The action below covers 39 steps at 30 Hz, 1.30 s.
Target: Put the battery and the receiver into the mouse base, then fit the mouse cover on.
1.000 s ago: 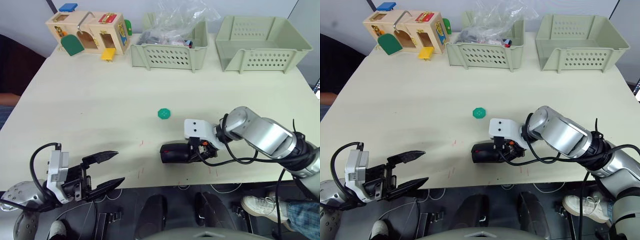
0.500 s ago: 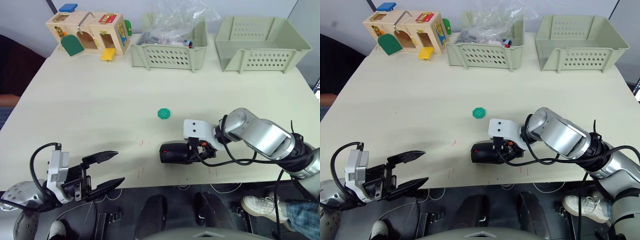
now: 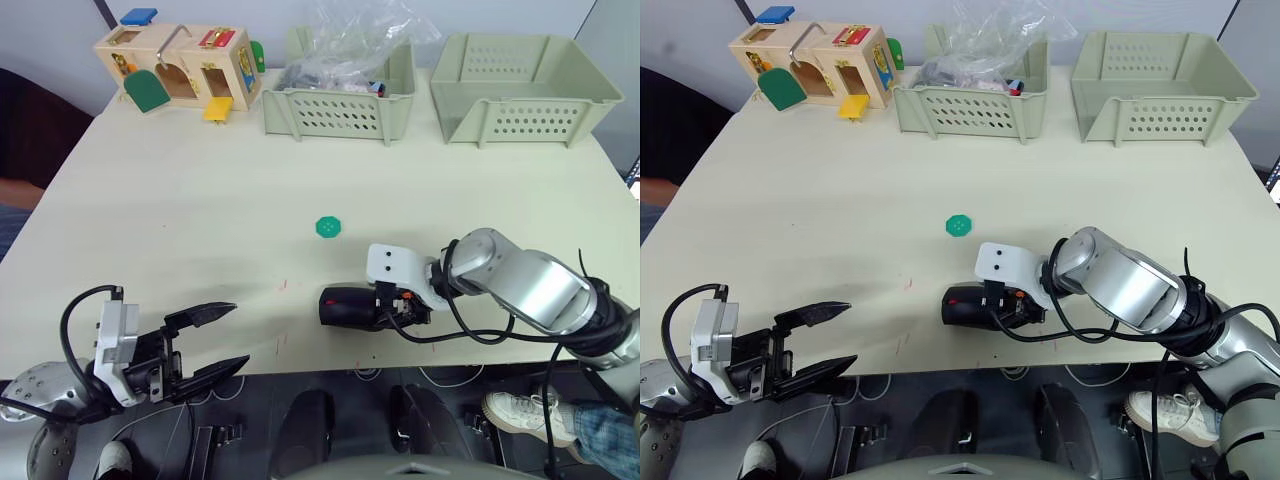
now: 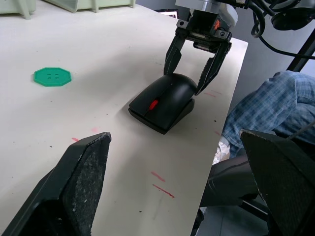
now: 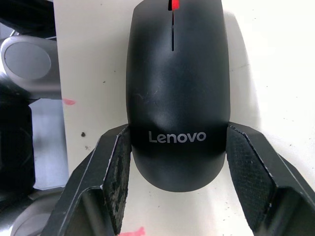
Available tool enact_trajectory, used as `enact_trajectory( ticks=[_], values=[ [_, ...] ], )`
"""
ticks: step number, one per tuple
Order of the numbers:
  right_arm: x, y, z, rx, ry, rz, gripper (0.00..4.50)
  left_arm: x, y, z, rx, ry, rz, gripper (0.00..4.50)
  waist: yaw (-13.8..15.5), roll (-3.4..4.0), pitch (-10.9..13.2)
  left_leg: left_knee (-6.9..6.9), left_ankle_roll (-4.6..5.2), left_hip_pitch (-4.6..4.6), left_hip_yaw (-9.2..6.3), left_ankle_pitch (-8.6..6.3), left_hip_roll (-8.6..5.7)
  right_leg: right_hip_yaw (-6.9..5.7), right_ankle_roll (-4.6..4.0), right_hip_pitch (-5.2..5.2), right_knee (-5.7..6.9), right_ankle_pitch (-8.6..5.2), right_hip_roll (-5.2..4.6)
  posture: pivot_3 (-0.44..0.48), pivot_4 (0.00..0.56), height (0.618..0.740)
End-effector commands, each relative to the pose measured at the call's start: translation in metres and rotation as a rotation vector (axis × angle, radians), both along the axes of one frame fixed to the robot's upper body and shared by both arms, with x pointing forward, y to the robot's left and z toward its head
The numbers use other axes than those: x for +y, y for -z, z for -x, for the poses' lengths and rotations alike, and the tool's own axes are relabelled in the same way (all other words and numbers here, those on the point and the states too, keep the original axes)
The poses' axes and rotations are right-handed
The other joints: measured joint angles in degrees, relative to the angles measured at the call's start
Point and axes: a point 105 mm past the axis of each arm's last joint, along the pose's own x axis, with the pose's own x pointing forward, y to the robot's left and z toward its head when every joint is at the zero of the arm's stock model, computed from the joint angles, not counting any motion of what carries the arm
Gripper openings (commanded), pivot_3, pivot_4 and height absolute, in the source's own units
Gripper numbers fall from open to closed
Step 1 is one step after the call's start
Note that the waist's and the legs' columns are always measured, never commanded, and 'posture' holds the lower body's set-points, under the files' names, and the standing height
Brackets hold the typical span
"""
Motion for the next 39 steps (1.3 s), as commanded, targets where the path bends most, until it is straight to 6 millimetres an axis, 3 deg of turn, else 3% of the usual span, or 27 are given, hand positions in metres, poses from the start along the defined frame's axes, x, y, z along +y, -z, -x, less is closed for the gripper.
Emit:
enact_trajectory(
  ticks=[1,11,20,29,39],
  values=[
    [0.005,0.000,0.011,0.032,-0.005,-0.018,2.47,0.001,-0.005,0.001,-0.022,0.009,-0.018,4.50,0.0,-0.01,0.0,0.00,0.00,0.00,-0.01,0.00,0.00,0.00,0.01,0.00,0.01,0.00,0.00,0.000,0.150,0.740],
    [0.007,0.002,0.011,0.036,0.040,-0.023,2.47,0.000,-0.004,-0.001,-0.020,0.015,-0.019,4.50,-0.1,-0.02,0.0,0.00,0.00,0.03,-0.09,0.00,0.00,-0.04,0.00,-0.01,0.16,-0.01,0.03,0.000,0.150,0.740],
    [0.003,0.005,0.008,0.019,-0.014,-0.001,2.47,-0.001,-0.004,-0.002,-0.022,0.020,-0.020,4.50,-0.1,-0.02,0.0,0.00,0.00,0.02,-0.13,0.00,0.00,-0.06,0.00,-0.01,0.16,-0.01,0.03,0.000,0.150,0.740],
    [-0.008,0.007,-0.010,-0.024,-0.099,0.046,2.47,-0.001,-0.004,-0.002,-0.023,0.020,-0.021,4.50,-0.1,-0.03,0.0,0.02,0.00,0.03,-0.13,0.00,0.00,-0.07,-0.02,0.00,0.15,-0.03,0.03,0.000,0.150,0.740],
    [-0.008,0.007,-0.010,-0.018,-0.122,0.041,2.47,0.001,-0.005,-0.002,-0.026,0.013,-0.024,4.50,0.0,-0.03,0.0,0.07,0.00,0.00,-0.14,0.00,0.00,-0.08,-0.02,0.00,0.16,-0.03,0.02,0.000,0.150,0.740]
  ],
)
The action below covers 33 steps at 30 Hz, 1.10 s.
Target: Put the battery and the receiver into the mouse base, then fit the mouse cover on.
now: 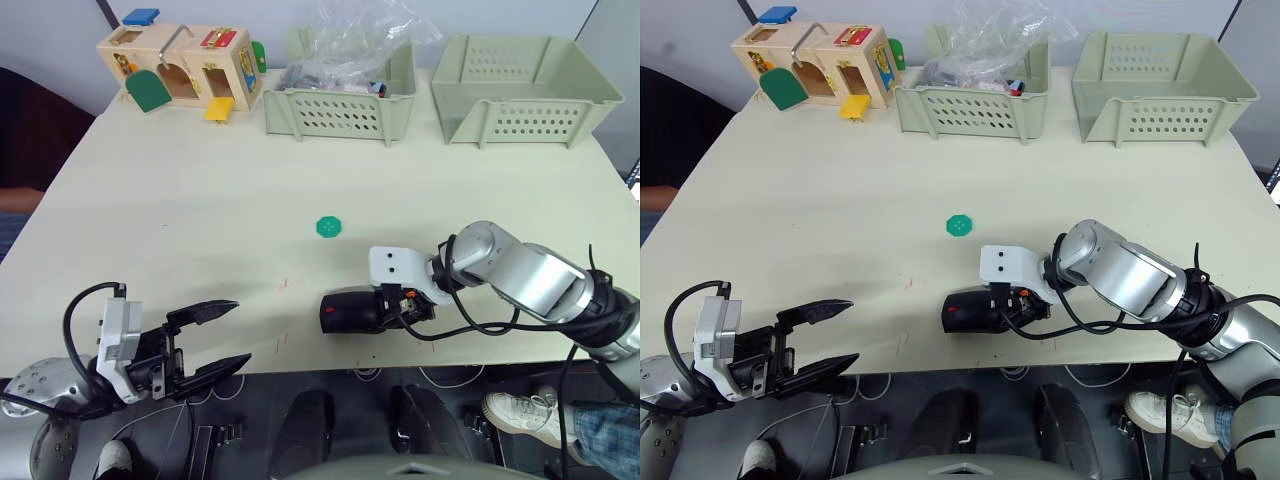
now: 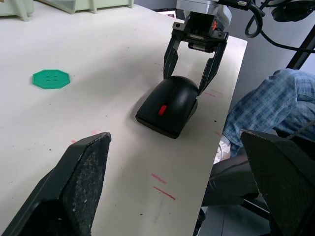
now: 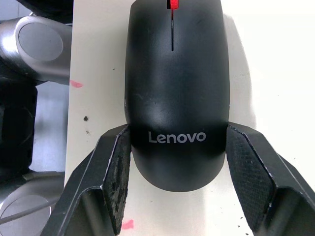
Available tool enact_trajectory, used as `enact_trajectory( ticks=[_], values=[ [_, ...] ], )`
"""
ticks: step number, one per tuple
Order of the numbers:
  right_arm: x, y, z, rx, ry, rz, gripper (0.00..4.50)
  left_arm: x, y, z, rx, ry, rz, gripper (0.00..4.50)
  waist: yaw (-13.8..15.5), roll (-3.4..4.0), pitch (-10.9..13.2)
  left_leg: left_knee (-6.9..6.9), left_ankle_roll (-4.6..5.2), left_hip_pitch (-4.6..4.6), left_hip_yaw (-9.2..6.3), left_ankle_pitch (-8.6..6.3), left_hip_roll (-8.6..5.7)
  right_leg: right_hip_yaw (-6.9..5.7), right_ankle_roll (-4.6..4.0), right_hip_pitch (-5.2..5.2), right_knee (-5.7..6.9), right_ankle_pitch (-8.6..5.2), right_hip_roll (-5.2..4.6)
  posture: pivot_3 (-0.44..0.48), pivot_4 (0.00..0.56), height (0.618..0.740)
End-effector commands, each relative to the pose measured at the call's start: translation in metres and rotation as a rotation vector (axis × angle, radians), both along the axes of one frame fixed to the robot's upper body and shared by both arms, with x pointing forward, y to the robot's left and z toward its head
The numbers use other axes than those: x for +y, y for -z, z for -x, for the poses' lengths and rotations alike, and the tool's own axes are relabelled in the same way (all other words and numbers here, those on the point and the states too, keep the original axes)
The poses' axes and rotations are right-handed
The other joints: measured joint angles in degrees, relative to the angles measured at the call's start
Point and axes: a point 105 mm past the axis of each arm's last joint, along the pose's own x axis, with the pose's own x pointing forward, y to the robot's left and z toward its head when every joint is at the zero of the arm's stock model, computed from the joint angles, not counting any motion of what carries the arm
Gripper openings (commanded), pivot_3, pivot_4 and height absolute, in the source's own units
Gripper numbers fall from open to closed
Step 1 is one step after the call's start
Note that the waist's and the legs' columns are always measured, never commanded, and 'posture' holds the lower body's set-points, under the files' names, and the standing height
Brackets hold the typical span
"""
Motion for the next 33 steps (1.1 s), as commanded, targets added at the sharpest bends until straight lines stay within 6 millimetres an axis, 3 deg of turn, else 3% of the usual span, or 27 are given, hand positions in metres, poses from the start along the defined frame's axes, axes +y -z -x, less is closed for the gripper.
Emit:
enact_trajectory(
  ticks=[1,33],
  values=[
    [-0.003,0.003,-0.001,-0.003,0.013,0.020,2.47,0.003,-0.004,0.001,-0.018,0.003,-0.018,4.50,0.0,0.00,0.0,0.00,0.00,0.00,0.00,0.00,0.00,-0.01,-0.01,0.00,0.00,0.00,0.00,0.000,0.150,0.740],
    [0.006,0.000,0.010,0.042,0.062,-0.005,2.47,0.001,-0.002,-0.001,-0.017,0.007,-0.019,4.50,0.0,0.00,0.0,0.01,0.00,-0.01,-0.05,0.00,0.00,-0.04,-0.07,0.00,0.00,-0.04,0.00,0.000,0.150,0.740]
  ],
)
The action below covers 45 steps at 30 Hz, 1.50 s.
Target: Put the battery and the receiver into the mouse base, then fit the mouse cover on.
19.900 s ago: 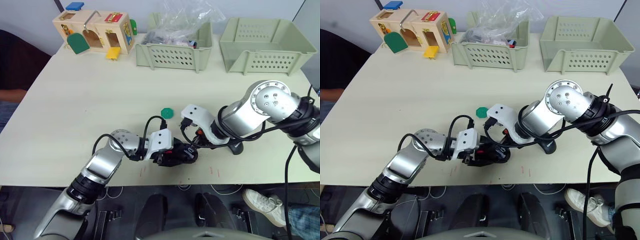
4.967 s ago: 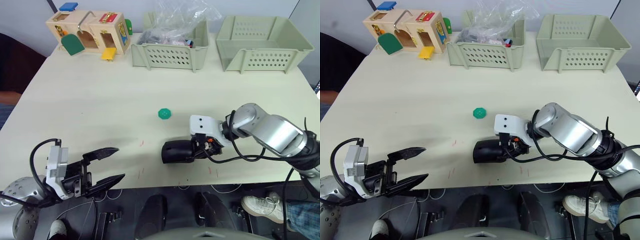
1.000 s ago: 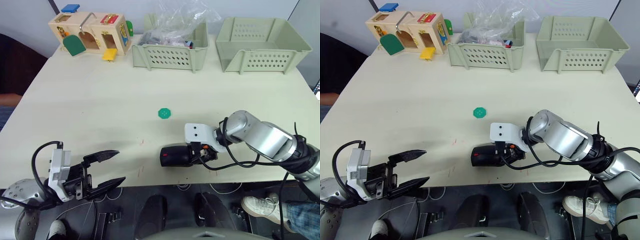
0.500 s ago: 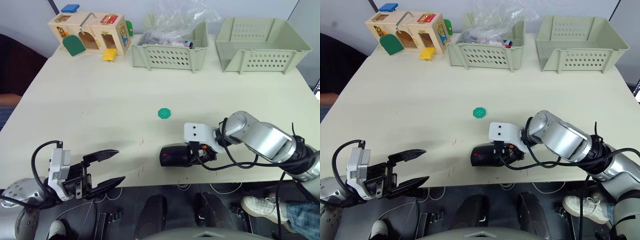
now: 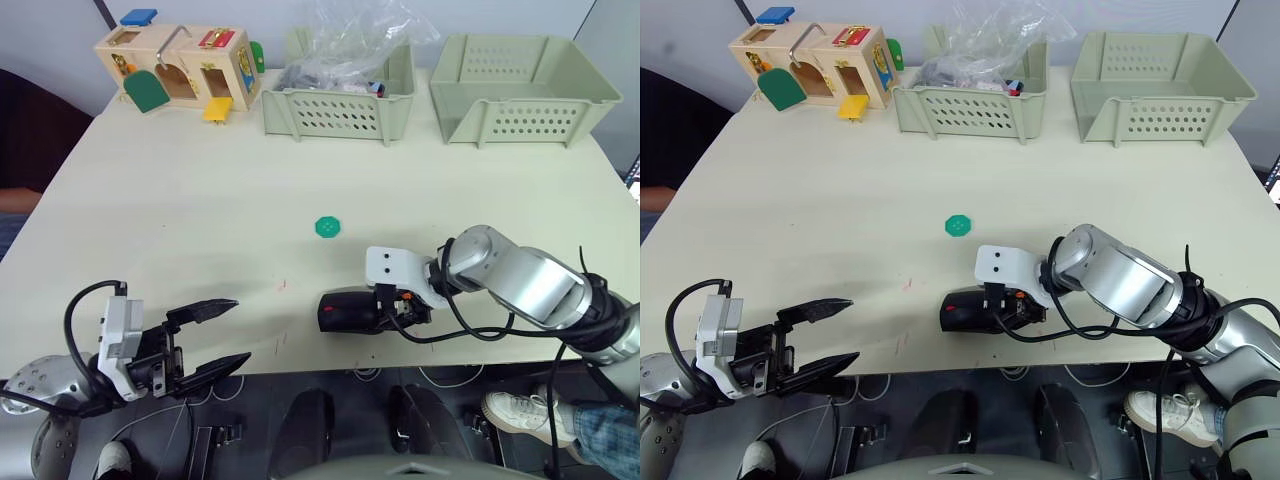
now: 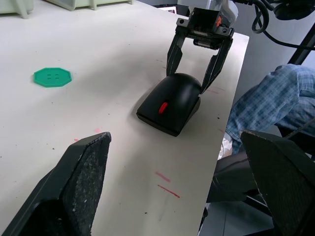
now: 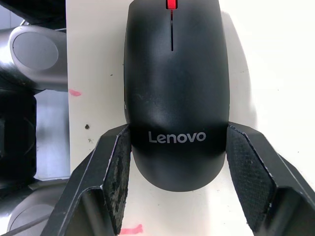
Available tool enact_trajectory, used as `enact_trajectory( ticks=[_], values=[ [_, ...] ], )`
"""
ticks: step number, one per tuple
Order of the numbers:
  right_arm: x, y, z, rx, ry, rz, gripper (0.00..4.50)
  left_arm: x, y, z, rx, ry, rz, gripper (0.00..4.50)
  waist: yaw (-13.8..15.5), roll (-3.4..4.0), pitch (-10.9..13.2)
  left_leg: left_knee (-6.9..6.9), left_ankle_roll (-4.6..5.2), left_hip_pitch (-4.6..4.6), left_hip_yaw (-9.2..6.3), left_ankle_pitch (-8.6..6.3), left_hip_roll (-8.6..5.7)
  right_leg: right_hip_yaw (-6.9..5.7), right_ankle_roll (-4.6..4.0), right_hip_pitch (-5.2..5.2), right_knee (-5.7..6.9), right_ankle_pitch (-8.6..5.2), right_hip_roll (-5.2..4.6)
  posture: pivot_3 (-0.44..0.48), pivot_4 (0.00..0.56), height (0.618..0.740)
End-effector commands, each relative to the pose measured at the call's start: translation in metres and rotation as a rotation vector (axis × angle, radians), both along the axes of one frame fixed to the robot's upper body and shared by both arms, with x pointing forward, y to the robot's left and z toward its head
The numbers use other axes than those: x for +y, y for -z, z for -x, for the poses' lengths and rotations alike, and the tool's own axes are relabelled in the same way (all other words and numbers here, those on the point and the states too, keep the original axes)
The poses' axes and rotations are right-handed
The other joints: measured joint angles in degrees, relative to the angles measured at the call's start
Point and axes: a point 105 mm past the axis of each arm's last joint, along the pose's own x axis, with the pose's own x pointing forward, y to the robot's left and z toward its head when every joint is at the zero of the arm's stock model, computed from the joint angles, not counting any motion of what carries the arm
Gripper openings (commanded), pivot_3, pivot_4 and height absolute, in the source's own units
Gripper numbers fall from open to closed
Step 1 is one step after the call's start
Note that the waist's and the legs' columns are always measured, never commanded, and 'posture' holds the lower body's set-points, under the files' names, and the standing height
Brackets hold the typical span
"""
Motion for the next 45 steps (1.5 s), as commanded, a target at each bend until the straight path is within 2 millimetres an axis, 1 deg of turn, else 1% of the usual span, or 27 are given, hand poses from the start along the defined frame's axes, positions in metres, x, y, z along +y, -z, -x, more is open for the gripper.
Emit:
enact_trajectory(
  ticks=[1,10,11,12,14,15,19,27,31,34,36,37,38,39,40,41,43,44,45],
  values=[
    [0.001,0.001,0.005,0.022,-0.009,-0.005,2.47,0.000,-0.003,0.001,-0.014,0.009,-0.002,4.50,0.0,0.00,0.0,0.00,0.00,0.00,0.00,0.00,0.00,0.00,0.00,0.00,0.00,0.00,0.00,0.000,0.150,0.740],
    [0.002,0.000,0.004,0.014,-0.017,-0.009,2.47,0.000,-0.002,0.001,-0.014,0.008,0.000,4.50,0.0,0.00,0.0,0.00,0.00,0.00,0.00,0.00,0.00,0.00,-0.05,0.00,0.00,-0.03,0.00,0.000,0.150,0.740],
    [0.002,0.000,0.004,0.013,-0.017,-0.010,3.14,0.000,-0.002,0.001,-0.013,0.008,0.000,4.50,0.0,0.00,0.0,0.00,0.00,0.00,0.00,0.00,0.00,0.00,-0.05,0.00,0.00,-0.03,0.00,0.000,0.150,0.740],
    [0.002,-0.001,0.004,0.012,-0.018,-0.011,3.40,0.000,-0.002,0.001,-0.013,0.009,0.000,4.50,0.0,0.00,0.0,0.00,0.00,0.00,0.00,0.00,0.00,0.00,-0.05,0.00,0.00,-0.03,0.00,0.000,0.150,0.740],
    [0.002,-0.002,0.004,0.009,-0.019,-0.014,4.15,0.000,-0.002,0.001,-0.013,0.008,0.000,4.50,0.0,0.00,0.0,0.00,0.00,0.00,0.00,0.00,0.00,0.00,-0.05,0.00,0.00,-0.03,0.00,0.000,0.150,0.740],
    [0.003,-0.003,0.003,0.003,-0.014,-0.018,4.46,0.000,-0.002,0.002,-0.013,0.007,0.001,4.50,-0.1,0.00,0.0,0.00,0.00,0.01,0.00,0.00,0.01,0.00,-0.05,0.00,0.00,-0.03,0.00,0.000,0.150,0.740],
    [0.004,-0.007,0.002,-0.013,-0.015,-0.027,4.46,0.001,-0.002,0.002,-0.013,0.006,0.001,4.50,0.0,0.01,0.0,0.00,0.00,-0.03,-0.01,0.00,0.01,-0.01,-0.05,-0.01,0.00,-0.03,0.00,0.000,0.150,0.740],
    [-0.001,-0.032,0.001,-0.043,-0.013,-0.111,4.46,0.001,-0.002,0.001,-0.014,0.001,-0.001,4.50,0.1,0.02,0.0,0.00,0.00,-0.05,-0.01,0.00,0.00,-0.02,-0.05,-0.02,-0.01,-0.03,-0.01,0.000,0.150,0.740],
    [0.002,-0.048,0.008,-0.026,-0.060,-0.241,4.46,0.002,-0.003,0.000,-0.016,0.000,-0.003,4.50,0.1,0.01,0.0,0.00,0.00,-0.05,-0.01,0.00,0.00,-0.03,-0.04,-0.01,-0.02,-0.03,-0.01,0.000,0.150,0.740],
    [0.008,-0.057,0.011,-0.031,-0.090,-0.334,4.46,0.002,-0.003,0.000,-0.016,-0.001,-0.004,4.50,0.1,0.02,0.0,0.00,0.00,-0.04,-0.02,0.00,0.00,-0.04,0.04,-0.01,-0.01,0.02,0.00,0.000,0.150,0.740],
    [0.016,-0.064,0.014,-0.022,-0.115,-0.429,4.46,0.002,-0.003,-0.001,-0.017,-0.001,-0.003,4.50,0.0,0.01,0.0,0.00,0.00,-0.04,-0.02,0.00,0.00,-0.03,0.05,-0.01,-0.01,0.03,0.01,0.000,0.150,0.740],
    [0.021,-0.064,0.011,-0.036,-0.106,-0.477,4.46,0.002,-0.003,-0.001,-0.017,0.000,-0.002,4.50,0.0,0.01,0.0,0.00,0.00,-0.04,-0.02,0.00,0.01,-0.03,0.06,-0.01,-0.01,0.03,0.02,0.000,0.150,0.740],
    [0.025,-0.061,0.013,-0.029,-0.117,-0.515,4.46,0.002,-0.004,-0.001,-0.018,0.000,0.000,4.50,0.0,-0.02,0.0,0.00,0.00,-0.04,-0.02,0.00,0.01,-0.03,0.08,-0.01,0.00,0.04,0.02,0.000,0.150,0.740],
    [0.030,-0.059,0.012,0.000,-0.094,-0.566,4.46,0.001,-0.004,-0.001,-0.019,-0.001,0.001,4.50,0.1,-0.05,0.0,0.00,0.00,-0.04,-0.04,0.00,0.01,-0.04,0.08,0.00,-0.01,0.04,0.03,0.000,0.150,0.740],
    [0.032,-0.058,0.012,0.022,-0.077,-0.603,3.95,0.001,-0.004,-0.001,-0.019,-0.001,0.001,4.50,0.1,-0.06,0.0,0.00,0.00,-0.04,-0.06,0.00,0.02,-0.06,0.08,0.00,0.00,0.04,0.03,0.000,0.150,0.740],
    [0.035,-0.052,0.013,0.023,-0.085,-0.600,3.59,0.002,-0.005,-0.002,-0.020,-0.002,0.001,4.50,0.1,-0.06,0.0,0.00,0.00,-0.05,-0.04,0.00,0.02,-0.05,0.08,0.00,0.01,0.04,0.03,0.000,0.150,0.740],
    [0.042,-0.044,0.012,-0.009,-0.087,-0.586,2.49,0.001,-0.005,-0.001,-0.021,-0.004,-0.001,4.50,0.2,-0.05,0.0,0.02,0.00,-0.05,-0.02,0.00,0.01,-0.04,0.08,0.00,0.01,0.05,0.01,0.000,0.150,0.740],
    [0.044,-0.042,0.011,-0.024,-0.086,-0.581,2.05,0.001,-0.005,-0.001,-0.021,-0.004,-0.001,4.50,0.1,-0.05,0.0,0.03,0.00,-0.06,-0.02,0.00,0.01,-0.04,0.07,0.00,0.01,0.04,0.00,0.000,0.150,0.740],
    [0.046,-0.040,0.011,-0.022,-0.085,-0.581,1.46,0.001,-0.005,-0.002,-0.022,-0.005,-0.001,4.50,0.1,-0.05,0.0,0.04,0.00,-0.05,-0.02,0.00,0.01,-0.03,0.06,0.00,0.02,0.03,0.00,0.000,0.150,0.740]
  ],
)
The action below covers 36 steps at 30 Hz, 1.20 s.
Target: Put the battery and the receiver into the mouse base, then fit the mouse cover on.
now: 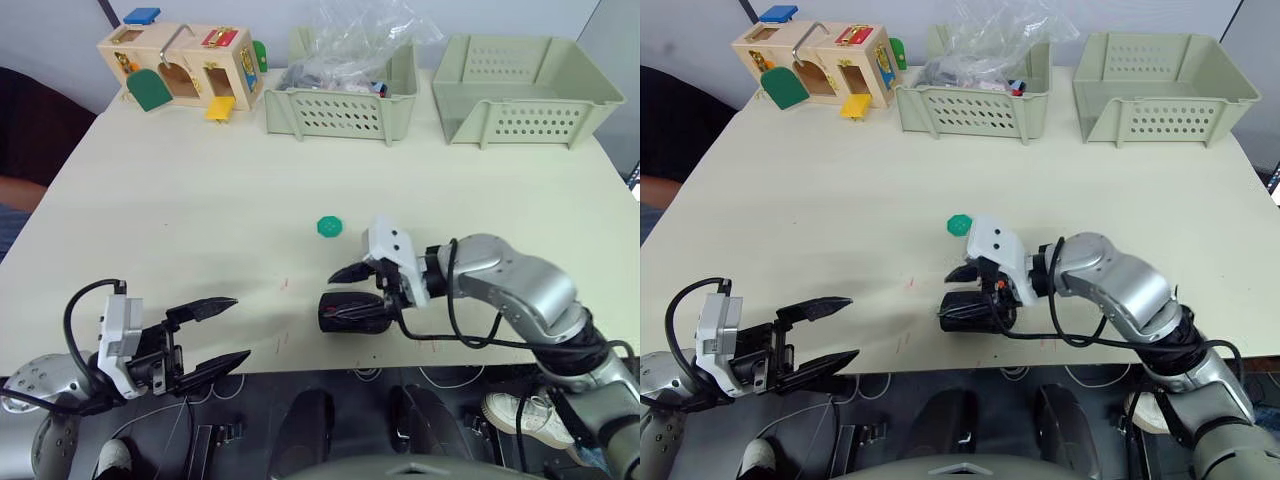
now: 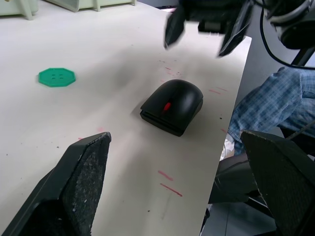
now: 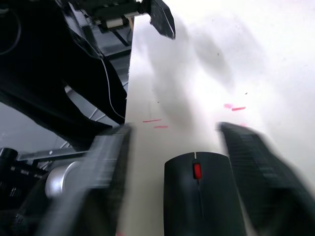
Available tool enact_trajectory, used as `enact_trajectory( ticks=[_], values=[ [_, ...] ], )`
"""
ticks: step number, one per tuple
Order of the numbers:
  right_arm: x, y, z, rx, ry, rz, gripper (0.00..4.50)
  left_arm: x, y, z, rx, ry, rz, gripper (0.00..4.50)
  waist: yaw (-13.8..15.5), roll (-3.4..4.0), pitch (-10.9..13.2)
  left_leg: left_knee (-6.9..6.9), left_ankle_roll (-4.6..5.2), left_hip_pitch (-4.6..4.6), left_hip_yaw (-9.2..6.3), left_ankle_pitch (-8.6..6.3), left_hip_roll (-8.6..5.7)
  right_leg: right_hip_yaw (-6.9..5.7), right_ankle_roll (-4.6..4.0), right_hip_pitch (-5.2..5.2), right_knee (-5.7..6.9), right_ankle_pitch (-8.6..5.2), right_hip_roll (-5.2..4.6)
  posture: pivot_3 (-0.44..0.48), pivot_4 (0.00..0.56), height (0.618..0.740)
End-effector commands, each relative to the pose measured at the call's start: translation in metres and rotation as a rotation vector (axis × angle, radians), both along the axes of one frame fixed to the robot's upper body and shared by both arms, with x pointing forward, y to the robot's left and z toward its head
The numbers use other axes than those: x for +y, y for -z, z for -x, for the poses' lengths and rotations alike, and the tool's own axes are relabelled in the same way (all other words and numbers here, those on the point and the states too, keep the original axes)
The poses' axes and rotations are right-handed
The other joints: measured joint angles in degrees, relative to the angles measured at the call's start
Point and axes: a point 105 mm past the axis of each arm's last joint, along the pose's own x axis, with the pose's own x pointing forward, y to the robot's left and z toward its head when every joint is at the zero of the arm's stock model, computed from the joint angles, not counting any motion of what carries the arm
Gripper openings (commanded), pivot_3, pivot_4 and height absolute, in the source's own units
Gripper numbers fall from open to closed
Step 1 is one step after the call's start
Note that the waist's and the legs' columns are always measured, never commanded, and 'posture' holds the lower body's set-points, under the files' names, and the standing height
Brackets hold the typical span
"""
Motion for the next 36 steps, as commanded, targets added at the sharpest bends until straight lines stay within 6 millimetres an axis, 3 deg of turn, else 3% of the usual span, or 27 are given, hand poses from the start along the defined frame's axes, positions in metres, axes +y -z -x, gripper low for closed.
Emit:
enact_trajectory(
  ticks=[1,7,18,25,28,33,36],
  values=[
    [0.008,-0.004,-0.001,-0.061,-0.006,-0.024,1.46,0.001,-0.004,0.000,-0.018,0.000,-0.003,4.50,0.0,0.00,0.0,0.00,0.00,0.00,-0.02,0.00,0.00,-0.01,0.00,0.00,0.00,0.00,0.01,0.000,0.150,0.740],
    [0.016,0.018,-0.006,-0.068,0.000,0.066,1.46,0.001,-0.005,0.000,-0.020,-0.001,-0.010,4.50,-0.1,0.00,0.0,0.00,0.00,0.01,-0.03,0.00,0.01,-0.02,0.00,0.00,0.02,0.00,0.02,0.000,0.150,0.740],
    [0.020,0.028,-0.016,-0.086,0.026,0.144,1.46,0.001,-0.006,0.000,-0.020,0.002,-0.018,4.50,-0.1,0.01,0.0,0.00,0.00,0.00,-0.03,0.00,0.00,-0.02,-0.01,-0.01,0.01,0.00,0.02,0.000,0.150,0.740],
    [0.000,0.083,-0.015,-0.002,0.047,0.405,1.46,0.002,-0.006,0.000,-0.017,0.003,-0.022,4.50,0.0,0.00,0.0,0.00,-0.01,0.02,-0.04,0.00,0.00,-0.03,-0.01,0.02,0.01,0.00,0.02,0.000,0.150,0.740],
    [-0.008,0.095,-0.014,0.026,0.035,0.476,1.46,0.002,-0.005,0.000,-0.018,0.004,-0.023,4.50,0.0,0.01,-0.4,-0.01,0.00,0.11,-0.04,0.00,0.00,-0.04,-0.08,0.11,0.00,-0.05,0.01,0.000,0.150,0.740],
    [-0.014,0.100,-0.017,0.050,0.056,0.518,1.46,0.001,-0.005,0.000,-0.018,0.005,-0.023,4.50,0.2,-0.03,-1.0,-0.01,0.00,0.12,-0.07,0.00,-0.01,-0.09,-0.19,0.15,-0.06,-0.12,-0.02,0.000,0.150,0.740],
    [-0.011,0.094,-0.017,0.073,0.058,0.492,1.46,0.002,-0.004,0.000,-0.018,0.002,-0.022,4.50,0.3,0.03,-1.2,-0.01,-0.01,0.12,-0.09,0.00,-0.03,-0.12,-0.20,0.16,-0.10,-0.13,-0.04,0.000,0.150,0.740]
  ],
)
